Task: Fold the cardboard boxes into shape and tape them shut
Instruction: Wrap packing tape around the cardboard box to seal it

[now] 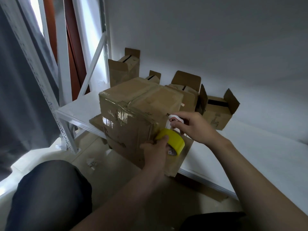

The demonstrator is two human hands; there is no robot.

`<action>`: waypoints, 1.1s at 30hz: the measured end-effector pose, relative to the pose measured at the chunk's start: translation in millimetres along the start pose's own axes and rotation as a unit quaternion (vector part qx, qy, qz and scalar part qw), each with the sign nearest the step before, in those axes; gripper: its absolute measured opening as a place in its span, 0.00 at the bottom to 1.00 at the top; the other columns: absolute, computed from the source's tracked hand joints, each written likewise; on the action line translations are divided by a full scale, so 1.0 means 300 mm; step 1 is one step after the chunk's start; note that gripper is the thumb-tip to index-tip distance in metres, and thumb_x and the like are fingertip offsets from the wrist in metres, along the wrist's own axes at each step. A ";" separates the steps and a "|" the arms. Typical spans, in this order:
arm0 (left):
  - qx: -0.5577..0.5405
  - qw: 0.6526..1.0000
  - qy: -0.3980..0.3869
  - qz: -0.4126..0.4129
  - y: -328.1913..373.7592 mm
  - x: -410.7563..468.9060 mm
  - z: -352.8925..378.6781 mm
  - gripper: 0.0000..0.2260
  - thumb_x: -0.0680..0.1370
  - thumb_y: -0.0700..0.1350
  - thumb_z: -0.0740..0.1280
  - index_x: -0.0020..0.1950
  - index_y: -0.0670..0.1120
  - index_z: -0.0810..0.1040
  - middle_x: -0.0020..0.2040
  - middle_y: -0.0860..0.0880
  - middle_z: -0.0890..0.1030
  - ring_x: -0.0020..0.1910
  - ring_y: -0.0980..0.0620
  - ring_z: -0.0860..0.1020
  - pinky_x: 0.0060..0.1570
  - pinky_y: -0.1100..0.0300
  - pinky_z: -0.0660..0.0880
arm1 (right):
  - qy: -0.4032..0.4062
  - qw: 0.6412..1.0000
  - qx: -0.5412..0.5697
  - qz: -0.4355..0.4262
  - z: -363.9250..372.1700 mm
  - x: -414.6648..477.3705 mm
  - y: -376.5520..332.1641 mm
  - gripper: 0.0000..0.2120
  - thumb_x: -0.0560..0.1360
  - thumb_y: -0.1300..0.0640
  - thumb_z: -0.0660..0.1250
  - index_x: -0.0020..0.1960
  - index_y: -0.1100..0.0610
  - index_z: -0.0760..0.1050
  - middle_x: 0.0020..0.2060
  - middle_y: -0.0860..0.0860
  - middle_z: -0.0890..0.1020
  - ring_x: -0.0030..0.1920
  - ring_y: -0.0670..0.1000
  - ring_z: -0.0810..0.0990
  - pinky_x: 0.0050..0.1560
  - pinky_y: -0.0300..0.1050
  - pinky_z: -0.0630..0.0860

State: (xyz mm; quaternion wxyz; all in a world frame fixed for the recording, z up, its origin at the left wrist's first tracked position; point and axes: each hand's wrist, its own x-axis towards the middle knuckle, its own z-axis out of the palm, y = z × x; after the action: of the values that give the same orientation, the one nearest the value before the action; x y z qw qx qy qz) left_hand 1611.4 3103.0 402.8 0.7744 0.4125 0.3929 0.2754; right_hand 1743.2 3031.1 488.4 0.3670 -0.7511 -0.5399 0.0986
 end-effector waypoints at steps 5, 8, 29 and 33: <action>-0.081 0.996 0.023 -0.037 0.001 -0.036 0.059 0.24 0.75 0.41 0.75 0.67 0.37 0.70 0.62 0.35 0.77 0.56 0.39 0.81 0.56 0.41 0.80 | 0.035 0.999 -0.002 -0.022 -0.011 -0.015 -0.010 0.13 0.76 0.54 0.74 0.60 0.51 0.84 0.51 0.41 0.85 0.50 0.41 0.83 0.50 0.41 0.80; -0.130 0.990 0.021 -0.059 0.013 -0.039 0.064 0.23 0.75 0.37 0.74 0.65 0.44 0.69 0.63 0.38 0.75 0.57 0.37 0.81 0.52 0.41 0.82 | 0.065 0.996 0.044 -0.034 -0.006 -0.026 -0.012 0.13 0.74 0.57 0.75 0.59 0.53 0.85 0.47 0.46 0.87 0.43 0.42 0.84 0.43 0.39 0.80; -0.143 0.988 -0.046 -0.036 0.025 -0.071 0.039 0.19 0.79 0.40 0.72 0.69 0.49 0.77 0.57 0.42 0.83 0.46 0.47 0.86 0.39 0.51 0.84 | -0.031 0.978 -0.121 -0.166 -0.012 0.000 -0.097 0.09 0.74 0.63 0.76 0.53 0.58 0.86 0.52 0.48 0.85 0.53 0.44 0.82 0.54 0.44 0.80; -0.109 0.993 -0.034 -0.009 0.020 -0.066 0.038 0.15 0.78 0.42 0.72 0.65 0.50 0.80 0.48 0.47 0.85 0.42 0.52 0.86 0.36 0.55 0.83 | -0.037 0.968 -0.137 -0.208 -0.010 0.013 -0.108 0.08 0.74 0.63 0.76 0.53 0.58 0.86 0.52 0.50 0.86 0.54 0.46 0.83 0.54 0.43 0.80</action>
State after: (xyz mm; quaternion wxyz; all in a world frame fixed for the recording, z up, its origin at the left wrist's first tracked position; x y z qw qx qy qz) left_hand 1609.5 3086.4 419.5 0.8301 0.3316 0.3377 0.2949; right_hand 1722.5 3038.1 512.7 0.2525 -0.6612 -0.7059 -0.0272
